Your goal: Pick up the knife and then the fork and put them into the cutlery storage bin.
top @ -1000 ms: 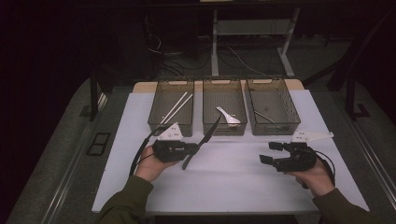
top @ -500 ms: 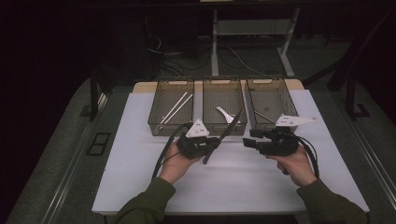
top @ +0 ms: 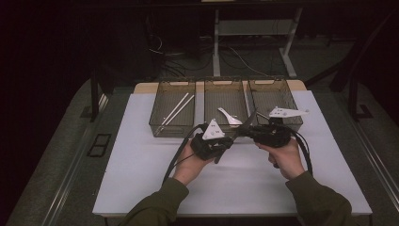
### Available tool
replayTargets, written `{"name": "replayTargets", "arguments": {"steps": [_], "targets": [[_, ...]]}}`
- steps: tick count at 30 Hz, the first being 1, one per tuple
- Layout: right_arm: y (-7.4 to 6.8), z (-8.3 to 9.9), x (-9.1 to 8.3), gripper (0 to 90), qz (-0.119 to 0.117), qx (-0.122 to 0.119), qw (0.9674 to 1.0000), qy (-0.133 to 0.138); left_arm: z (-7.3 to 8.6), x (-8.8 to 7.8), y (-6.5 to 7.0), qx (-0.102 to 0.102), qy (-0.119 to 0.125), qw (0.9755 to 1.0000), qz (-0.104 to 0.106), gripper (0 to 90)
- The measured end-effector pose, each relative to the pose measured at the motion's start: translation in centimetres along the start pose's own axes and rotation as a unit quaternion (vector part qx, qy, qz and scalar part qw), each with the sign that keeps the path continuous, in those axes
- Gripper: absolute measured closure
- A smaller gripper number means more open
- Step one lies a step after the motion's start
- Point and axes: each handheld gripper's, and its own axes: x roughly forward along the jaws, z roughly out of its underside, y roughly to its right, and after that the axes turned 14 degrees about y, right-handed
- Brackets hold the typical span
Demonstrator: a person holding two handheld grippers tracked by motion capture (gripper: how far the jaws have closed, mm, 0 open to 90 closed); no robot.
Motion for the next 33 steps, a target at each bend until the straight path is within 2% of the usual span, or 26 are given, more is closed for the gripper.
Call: {"name": "replayTargets", "arguments": {"steps": [1, 3, 5, 7, 11, 16, 18, 20, 22, 27, 33], "targets": [[0.1, -0.1, 0.0, 84.2, -0.002, 0.004, 1.0, 0.001, 0.0, 0.1, 0.0, 0.002, -0.001, 1.0, 0.001, 79.2], [0.3, -0.1, 0.0, 88.2, -0.021, 0.024, 0.9995, 0.008, 0.0, 0.4, 0.1, -0.002, 0.002, 1.0, -0.001, 79.3], [0.0, -0.3, 0.2, 88.3, -0.006, 0.0, 1.0, 0.001, 0.1, 0.3, -0.1, -0.016, 0.003, 0.9999, 0.005, 77.2], [0.3, -0.5, 0.1, 88.4, -0.002, 0.008, 1.0, 0.004, 0.2, -0.2, -0.2, -0.01, 0.005, 0.9999, 0.0, 69.3], [1.0, -1.8, -0.8, 88.4, 0.014, 0.004, 0.9997, 0.018, 0.9, -2.0, -0.8, -0.022, 0.008, 0.9997, 0.001, 60.8], [2.1, -3.7, -2.3, 88.4, 0.026, 0.011, 0.9983, 0.052, 2.1, -5.0, -1.9, -0.031, 0.009, 0.9995, 0.005, 51.8], [2.4, -4.5, -2.9, 88.4, 0.035, 0.009, 0.9974, 0.062, 2.8, -6.2, -2.3, -0.042, 0.01, 0.9991, 0.002, 48.3], [2.9, -5.3, -3.6, 88.4, 0.045, 0.007, 0.9964, 0.072, 3.5, -7.4, -2.8, -0.042, 0.007, 0.9991, -0.006, 45.2], [3.4, -6.2, -4.3, 88.4, 0.057, 0.002, 0.995, 0.082, 4.3, -8.5, -3.4, -0.057, 0.011, 0.9983, -0.012, 42.6], [4.8, -8.0, -5.9, 88.4, 0.096, -0.007, 0.9904, 0.099, 5.9, -11.3, -4.7, -0.071, 0.012, 0.997, -0.028, 36.8], [7.4, -8.9, -6.6, 88.4, 0.138, -0.008, 0.9859, 0.094, 7.8, -13.7, -5.6, -0.078, 0.012, 0.9963, -0.035, 23.5]]}}
